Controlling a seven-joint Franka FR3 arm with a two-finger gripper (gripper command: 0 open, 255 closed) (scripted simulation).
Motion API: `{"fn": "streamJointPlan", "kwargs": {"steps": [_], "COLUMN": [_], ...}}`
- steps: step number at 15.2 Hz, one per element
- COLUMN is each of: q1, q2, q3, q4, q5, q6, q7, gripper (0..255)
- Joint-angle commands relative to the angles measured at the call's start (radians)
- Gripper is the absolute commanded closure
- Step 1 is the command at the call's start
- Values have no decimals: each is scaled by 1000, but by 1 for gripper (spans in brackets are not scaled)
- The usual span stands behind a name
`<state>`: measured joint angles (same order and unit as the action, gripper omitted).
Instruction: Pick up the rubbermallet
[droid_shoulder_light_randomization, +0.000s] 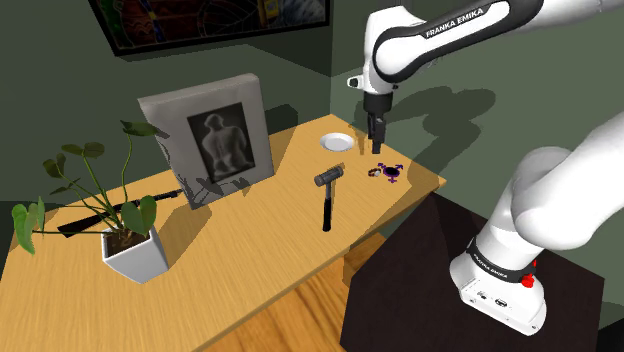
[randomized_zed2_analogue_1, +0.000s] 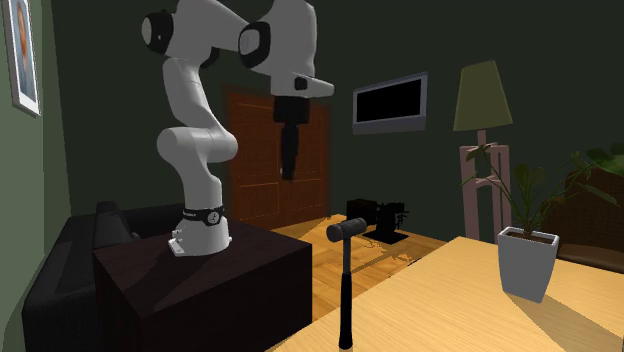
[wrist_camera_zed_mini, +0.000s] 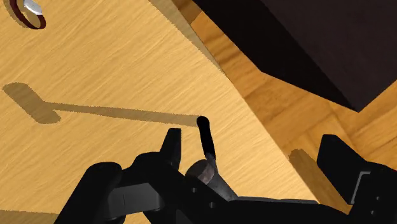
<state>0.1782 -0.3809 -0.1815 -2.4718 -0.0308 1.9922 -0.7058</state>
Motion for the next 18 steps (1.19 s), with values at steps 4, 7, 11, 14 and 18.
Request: {"fn": "streamJointPlan", "kwargs": {"steps": [4,7,11,14,18], "q1": [73,111,140,140,140], "q2": [157,249,339,369,408], "q3": [-9,-5,8,8,8], "q4": [24,47,65,52,40], "q5": [-9,-4,7,14,24], "q6": [188,290,394,436,486], "q7": [-257,-406,-540,-545,-552], "gripper": [0,0,0,0,0]}}
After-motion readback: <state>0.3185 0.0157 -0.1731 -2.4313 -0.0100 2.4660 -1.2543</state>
